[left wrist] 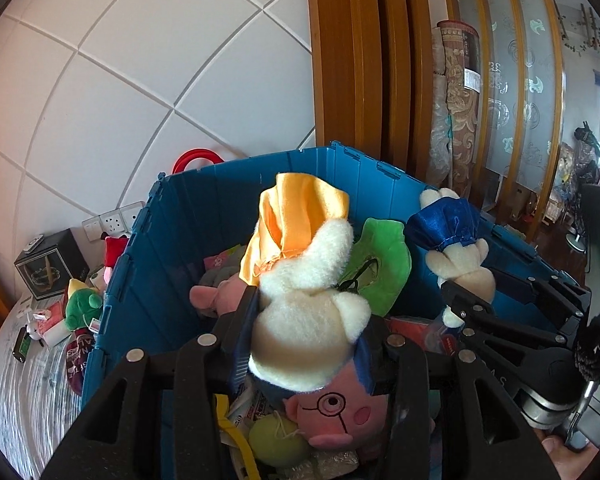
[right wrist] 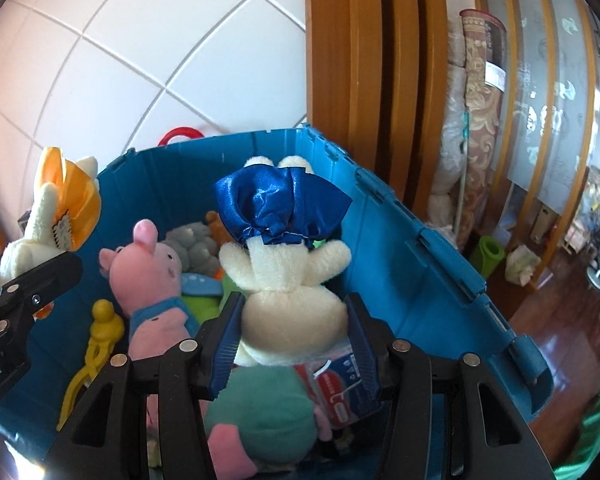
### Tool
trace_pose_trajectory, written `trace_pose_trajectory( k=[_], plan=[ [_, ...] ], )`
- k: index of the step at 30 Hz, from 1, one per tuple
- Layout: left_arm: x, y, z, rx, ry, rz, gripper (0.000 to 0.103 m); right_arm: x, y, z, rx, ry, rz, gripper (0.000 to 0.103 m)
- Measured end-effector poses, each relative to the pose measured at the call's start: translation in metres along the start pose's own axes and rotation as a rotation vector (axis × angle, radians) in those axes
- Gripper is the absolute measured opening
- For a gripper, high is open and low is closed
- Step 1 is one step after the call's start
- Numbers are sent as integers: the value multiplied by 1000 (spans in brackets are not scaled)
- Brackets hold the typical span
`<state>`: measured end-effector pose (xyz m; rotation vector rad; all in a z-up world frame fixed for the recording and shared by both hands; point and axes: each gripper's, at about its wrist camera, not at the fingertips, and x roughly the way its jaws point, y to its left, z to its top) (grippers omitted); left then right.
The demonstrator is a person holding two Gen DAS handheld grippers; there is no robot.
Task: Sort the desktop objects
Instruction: 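Carry both white plushes with both tools over the blue bin, then open both tools to drop the two white plushes into the bin, then move both tools back over the items on the bed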
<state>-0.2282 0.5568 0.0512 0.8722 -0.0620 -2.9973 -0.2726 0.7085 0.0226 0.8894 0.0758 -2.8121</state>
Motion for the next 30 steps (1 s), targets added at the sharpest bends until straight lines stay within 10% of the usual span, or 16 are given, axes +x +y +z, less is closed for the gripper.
trace_pose_trajectory(
  k=[10, 18, 30],
  plan=[
    [0, 0, -4, -2, 23, 18, 55, 2, -4, 1, 1, -1, -34, 54],
    [-7, 7, -6, -31, 4, 29, 59, -16, 1, 3, -17, -69, -76, 103],
    [-33, 16, -10, -40, -74, 48, 74, -31, 11, 3, -22, -109, -81, 103]
  ],
)
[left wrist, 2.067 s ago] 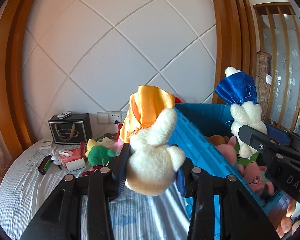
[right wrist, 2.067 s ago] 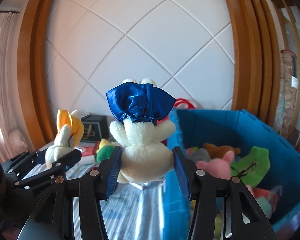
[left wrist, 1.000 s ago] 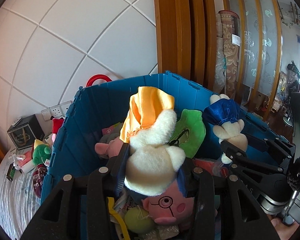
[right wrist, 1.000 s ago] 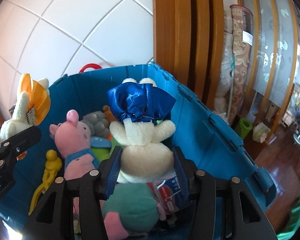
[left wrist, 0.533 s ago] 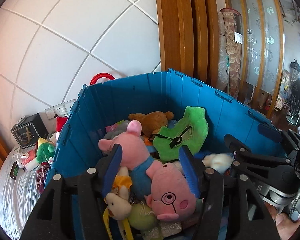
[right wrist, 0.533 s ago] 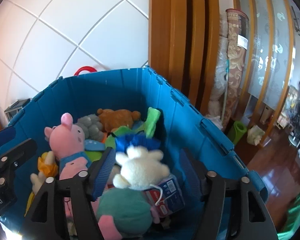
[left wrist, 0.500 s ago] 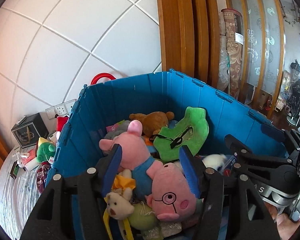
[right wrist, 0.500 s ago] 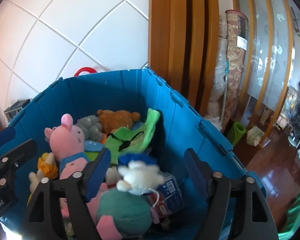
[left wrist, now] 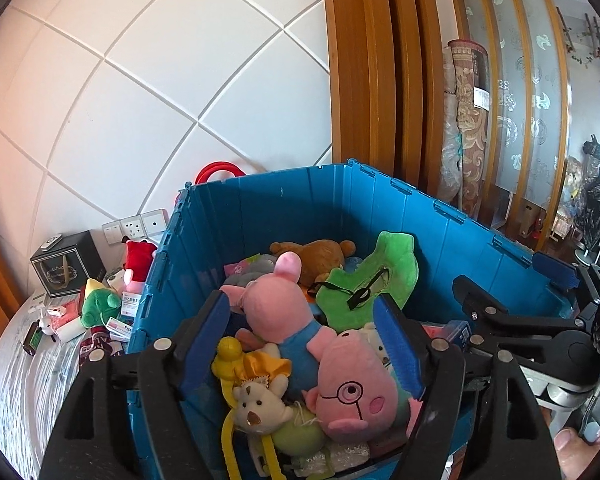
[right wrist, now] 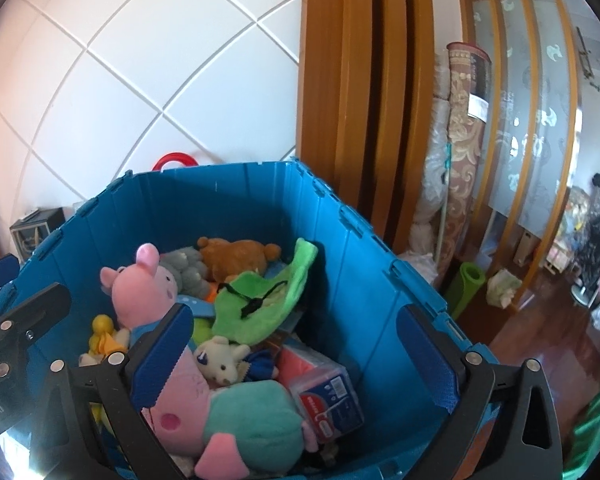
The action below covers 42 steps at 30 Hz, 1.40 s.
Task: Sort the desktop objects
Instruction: 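Move both tools back over the items on the bed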
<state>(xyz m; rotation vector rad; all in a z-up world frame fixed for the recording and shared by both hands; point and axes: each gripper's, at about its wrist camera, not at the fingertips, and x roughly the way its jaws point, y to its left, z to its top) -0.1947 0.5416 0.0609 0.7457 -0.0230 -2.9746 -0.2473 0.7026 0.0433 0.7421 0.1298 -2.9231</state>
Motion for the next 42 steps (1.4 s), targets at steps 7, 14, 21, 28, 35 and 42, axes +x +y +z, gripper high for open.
trace_pose_trajectory(
  k=[7, 14, 21, 28, 35, 42],
  plan=[
    [-29, 34, -2, -70, -66, 3, 74, -21, 16, 2, 11, -56, 20, 103],
    [-58, 91, -10, -115, -149, 76, 80, -57, 57, 15, 13, -158, 93, 103],
    [-72, 184, -31, -161, -160, 106, 80, -91, 137, 26, -12, -238, 163, 103],
    [-70, 300, -63, -180, -78, 145, 80, -109, 253, 33, -58, -260, 220, 103],
    [-60, 410, -97, -211, 20, 215, 80, -93, 359, 24, -67, -171, 283, 103],
    [-41, 500, -123, -283, 107, 286, 80, -49, 426, 11, -99, -20, 280, 103]
  ],
)
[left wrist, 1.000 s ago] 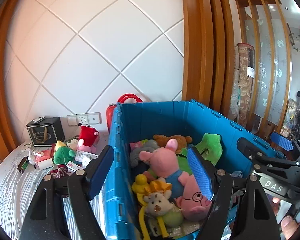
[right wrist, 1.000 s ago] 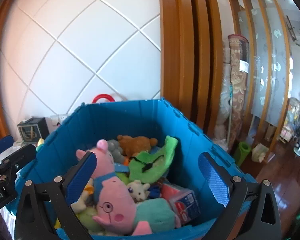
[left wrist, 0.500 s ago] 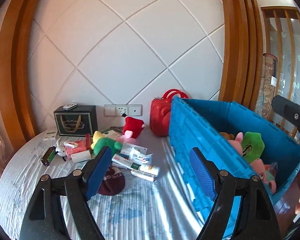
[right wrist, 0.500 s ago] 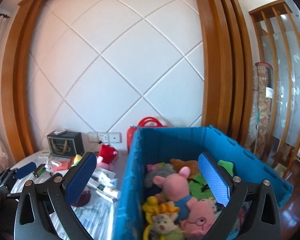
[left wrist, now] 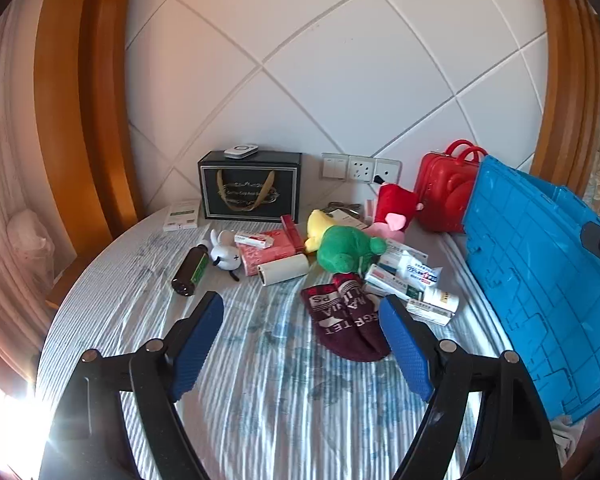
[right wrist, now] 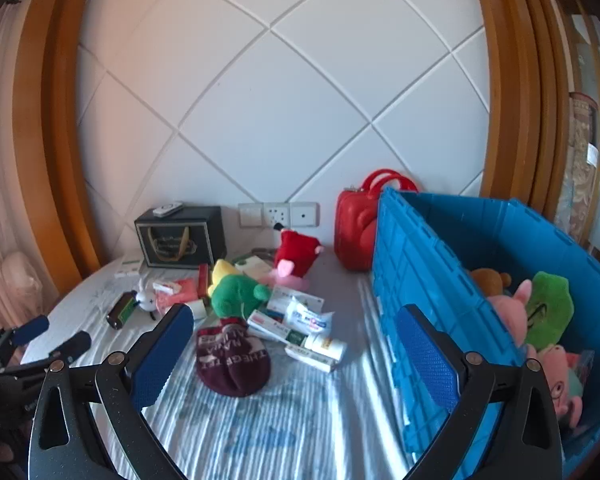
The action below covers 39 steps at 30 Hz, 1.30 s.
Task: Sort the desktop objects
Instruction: 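Move both tools back over the items on the bed, then grasp the brown medicine bottle with the left tool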
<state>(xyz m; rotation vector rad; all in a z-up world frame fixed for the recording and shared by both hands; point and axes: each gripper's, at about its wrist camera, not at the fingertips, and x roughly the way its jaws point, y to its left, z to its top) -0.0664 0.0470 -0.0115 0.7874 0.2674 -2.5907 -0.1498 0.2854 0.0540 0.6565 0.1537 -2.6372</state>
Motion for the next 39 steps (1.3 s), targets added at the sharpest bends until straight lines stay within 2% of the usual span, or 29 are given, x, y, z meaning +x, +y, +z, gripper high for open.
trace_pose_trajectory(
  k=[5, 10, 13, 16, 20, 27, 32, 33, 34, 35, 39],
  plan=[
    [34, 54, 4, -3, 45, 78, 80, 38, 15, -1, -15, 65, -21, 103],
    [81, 111, 18, -7, 100, 165, 80, 83, 10, -5, -8, 139, -60, 103],
    [127, 146, 25, 4, 155, 221, 80, 115, 2, -13, 12, 192, -82, 103],
    [185, 179, 26, -12, 238, 211, 80, 150, -8, -22, 9, 253, -101, 103],
    [258, 206, 25, -38, 307, 223, 80, 204, -22, -38, 23, 350, -136, 103],
    [368, 222, 29, -56, 409, 205, 80, 280, -32, -57, 52, 476, -160, 103],
    [413, 222, 19, -66, 476, 173, 80, 329, -32, -58, 52, 523, -142, 103],
    [418, 219, 15, -52, 484, 169, 75, 338, -33, -59, 48, 533, -148, 103],
    [422, 216, 12, -39, 491, 160, 56, 348, -34, -60, 43, 543, -151, 103],
    [423, 214, 7, -37, 504, 154, 52, 356, -35, -62, 41, 556, -151, 103],
    [408, 210, -4, -77, 499, 168, 51, 380, -43, -75, 67, 612, -125, 103]
  ],
)
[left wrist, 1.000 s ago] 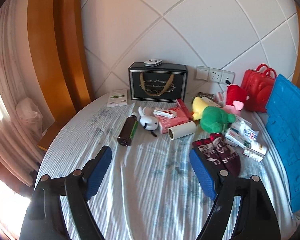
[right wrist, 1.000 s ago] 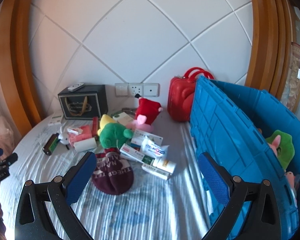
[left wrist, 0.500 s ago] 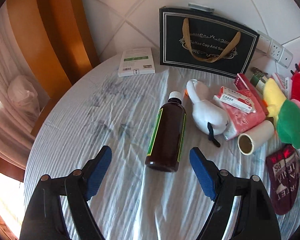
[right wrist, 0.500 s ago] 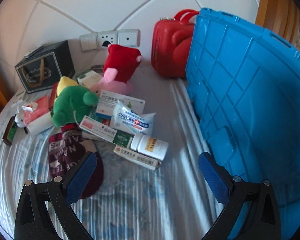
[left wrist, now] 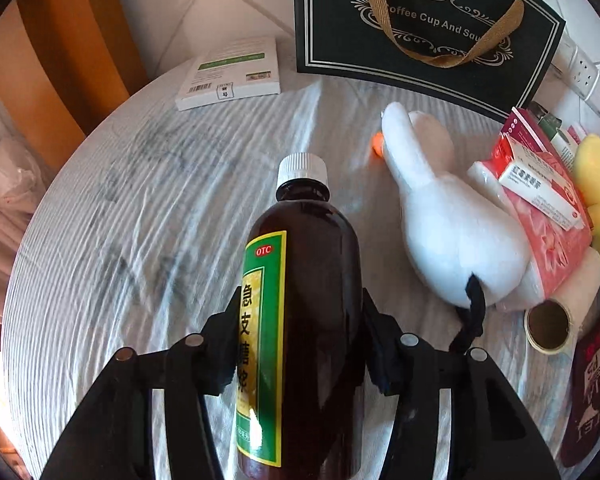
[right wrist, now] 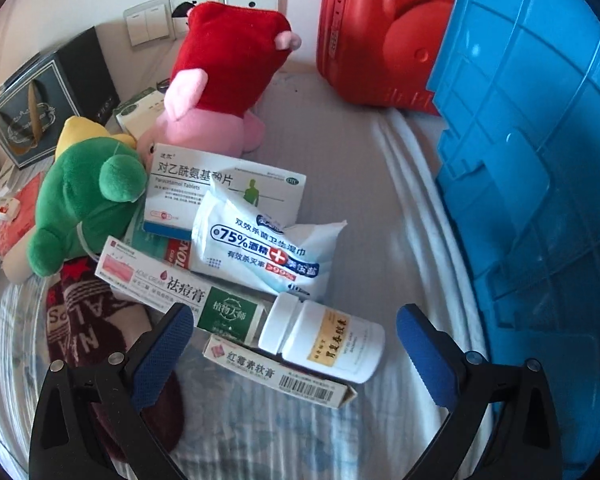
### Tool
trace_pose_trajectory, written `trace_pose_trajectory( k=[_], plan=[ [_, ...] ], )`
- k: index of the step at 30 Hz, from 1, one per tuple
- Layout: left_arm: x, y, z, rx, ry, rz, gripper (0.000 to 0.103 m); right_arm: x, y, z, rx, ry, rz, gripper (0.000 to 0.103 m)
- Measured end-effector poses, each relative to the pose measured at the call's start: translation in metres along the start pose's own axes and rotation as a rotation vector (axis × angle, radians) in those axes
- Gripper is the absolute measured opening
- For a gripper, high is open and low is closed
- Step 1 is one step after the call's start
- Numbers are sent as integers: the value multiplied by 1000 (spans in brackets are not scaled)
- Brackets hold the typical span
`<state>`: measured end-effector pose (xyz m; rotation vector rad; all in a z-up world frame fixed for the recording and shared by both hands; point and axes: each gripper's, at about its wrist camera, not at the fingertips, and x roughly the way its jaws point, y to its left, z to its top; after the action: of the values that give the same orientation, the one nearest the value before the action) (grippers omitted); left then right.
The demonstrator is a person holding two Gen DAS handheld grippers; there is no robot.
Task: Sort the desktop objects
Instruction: 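Grasp the brown medicine bottle with the left tool, then grasp the white medicine box with the right tool while the left tool holds the bottle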
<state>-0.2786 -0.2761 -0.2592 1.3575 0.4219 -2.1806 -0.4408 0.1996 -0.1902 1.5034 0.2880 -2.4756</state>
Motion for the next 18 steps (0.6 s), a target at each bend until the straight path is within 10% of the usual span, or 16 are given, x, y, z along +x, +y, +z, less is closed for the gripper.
trace_pose_trajectory(
  k=[18],
  plan=[
    [-46, 12, -89, -53, 33, -14, 51, 46, 17, 120, -28, -20, 90, 65]
  ],
)
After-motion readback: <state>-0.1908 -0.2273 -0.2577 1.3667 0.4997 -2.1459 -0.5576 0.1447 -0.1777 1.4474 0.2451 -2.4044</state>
